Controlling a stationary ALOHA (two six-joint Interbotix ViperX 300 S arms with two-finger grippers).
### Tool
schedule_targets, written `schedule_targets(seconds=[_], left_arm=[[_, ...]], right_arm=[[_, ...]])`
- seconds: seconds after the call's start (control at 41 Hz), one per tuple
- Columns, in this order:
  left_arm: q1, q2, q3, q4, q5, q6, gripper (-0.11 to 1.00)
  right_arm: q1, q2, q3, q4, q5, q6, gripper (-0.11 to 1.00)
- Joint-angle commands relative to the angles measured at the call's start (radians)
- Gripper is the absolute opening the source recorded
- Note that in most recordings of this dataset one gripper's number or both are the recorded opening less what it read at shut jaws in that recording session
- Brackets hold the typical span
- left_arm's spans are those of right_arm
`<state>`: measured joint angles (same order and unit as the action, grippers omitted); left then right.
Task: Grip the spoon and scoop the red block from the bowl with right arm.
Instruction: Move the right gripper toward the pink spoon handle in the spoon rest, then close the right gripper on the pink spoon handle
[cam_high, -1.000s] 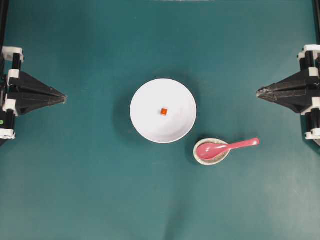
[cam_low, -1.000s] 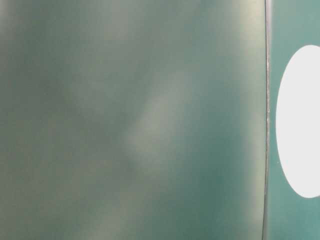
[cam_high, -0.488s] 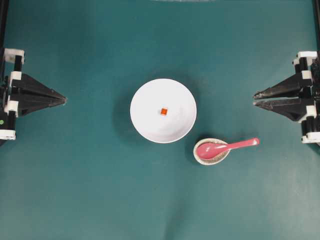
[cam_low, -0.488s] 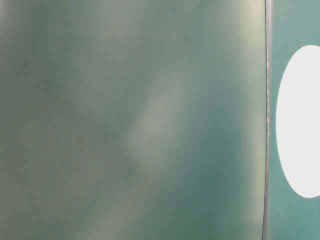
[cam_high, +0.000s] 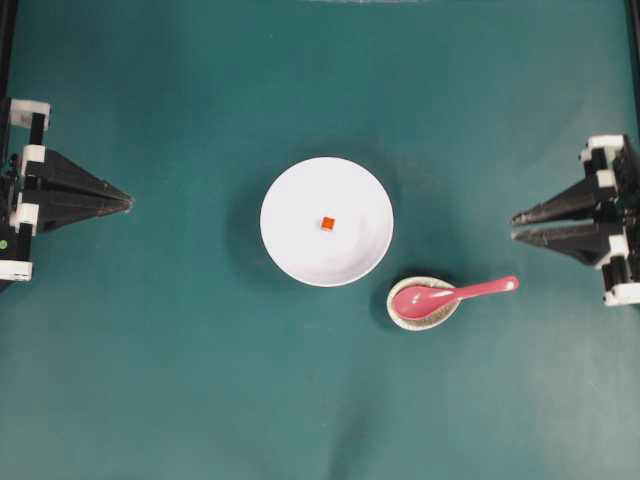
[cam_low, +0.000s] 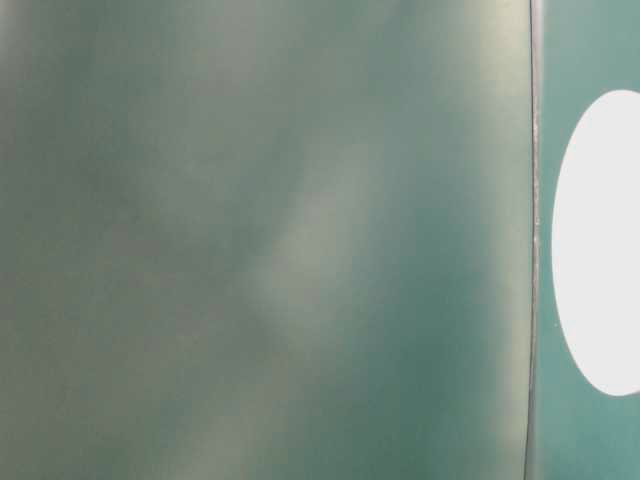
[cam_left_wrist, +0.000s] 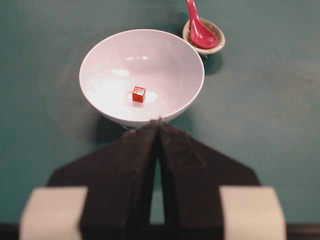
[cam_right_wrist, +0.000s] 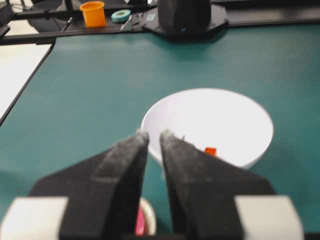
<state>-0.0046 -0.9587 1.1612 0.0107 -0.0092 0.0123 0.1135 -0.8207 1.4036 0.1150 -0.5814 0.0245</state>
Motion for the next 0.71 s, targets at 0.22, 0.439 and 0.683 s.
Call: schedule_targets(seconds=[0.22,0.439,0.683], left_arm=[[0.008,0.008,-0.021,0.003,0.005,0.003,-0.01],[0.009,0.008,-0.020,0.003,0.003,0.003,-0.01],[0.009,0.008,-0.020,0.003,0.000,0.003,-0.01]], right_arm=[[0.075,0.198,0.038,0.055,-0.181,0.003,0.27],[0.110,0.318,0.040,0.057,-0.241,0.012,0.27],[0.126,0.394,0.037,0.067,-0.255,0.060,0.28]])
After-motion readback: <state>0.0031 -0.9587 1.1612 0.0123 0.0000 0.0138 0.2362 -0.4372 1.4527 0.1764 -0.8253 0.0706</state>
